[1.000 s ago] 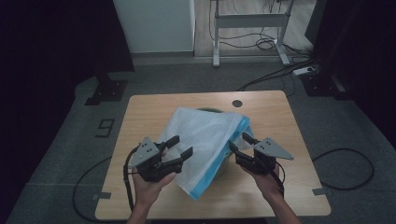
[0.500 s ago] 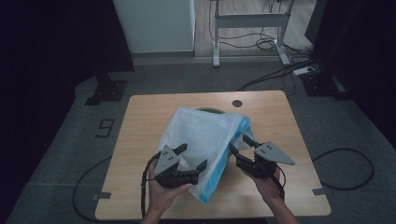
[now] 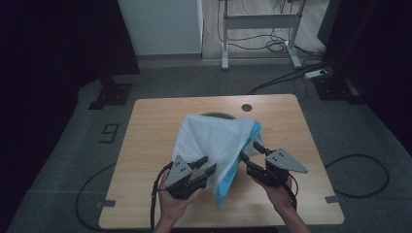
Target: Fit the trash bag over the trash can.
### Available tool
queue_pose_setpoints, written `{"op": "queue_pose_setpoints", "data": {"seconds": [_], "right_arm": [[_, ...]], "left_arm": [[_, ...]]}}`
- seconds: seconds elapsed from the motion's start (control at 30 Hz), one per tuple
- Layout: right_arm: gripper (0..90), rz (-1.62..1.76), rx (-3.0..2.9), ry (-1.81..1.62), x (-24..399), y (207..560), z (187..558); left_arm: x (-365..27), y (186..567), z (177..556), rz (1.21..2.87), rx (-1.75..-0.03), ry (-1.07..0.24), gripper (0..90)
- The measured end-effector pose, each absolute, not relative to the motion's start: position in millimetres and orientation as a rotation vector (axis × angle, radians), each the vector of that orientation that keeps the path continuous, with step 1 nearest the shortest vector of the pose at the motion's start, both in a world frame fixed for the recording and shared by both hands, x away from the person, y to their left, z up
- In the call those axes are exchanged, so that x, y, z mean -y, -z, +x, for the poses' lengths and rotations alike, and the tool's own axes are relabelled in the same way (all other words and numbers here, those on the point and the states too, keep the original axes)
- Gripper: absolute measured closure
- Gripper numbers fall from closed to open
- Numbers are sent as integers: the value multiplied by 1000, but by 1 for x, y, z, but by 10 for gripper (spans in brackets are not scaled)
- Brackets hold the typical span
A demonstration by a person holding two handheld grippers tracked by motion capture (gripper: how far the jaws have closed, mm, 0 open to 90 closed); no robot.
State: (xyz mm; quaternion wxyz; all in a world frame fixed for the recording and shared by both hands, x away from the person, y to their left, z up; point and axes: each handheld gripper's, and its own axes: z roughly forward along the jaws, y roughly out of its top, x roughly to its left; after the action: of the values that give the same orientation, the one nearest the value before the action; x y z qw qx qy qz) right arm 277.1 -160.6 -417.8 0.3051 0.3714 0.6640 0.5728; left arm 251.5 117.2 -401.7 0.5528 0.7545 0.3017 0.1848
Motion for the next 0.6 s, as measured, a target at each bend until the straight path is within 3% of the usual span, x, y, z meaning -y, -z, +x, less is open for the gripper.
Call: {"op": "queue_pose_setpoints", "data": {"seconds": [0.23,0.6], "right_arm": [[418,982,-1755,-1517,162,417,276],[411,957,-1757,-1551,163,416,271]], "left_arm": [[-124,398,250,1724,-696,-397,844],[-152,384,254,1524,-721,-290,898]]}}
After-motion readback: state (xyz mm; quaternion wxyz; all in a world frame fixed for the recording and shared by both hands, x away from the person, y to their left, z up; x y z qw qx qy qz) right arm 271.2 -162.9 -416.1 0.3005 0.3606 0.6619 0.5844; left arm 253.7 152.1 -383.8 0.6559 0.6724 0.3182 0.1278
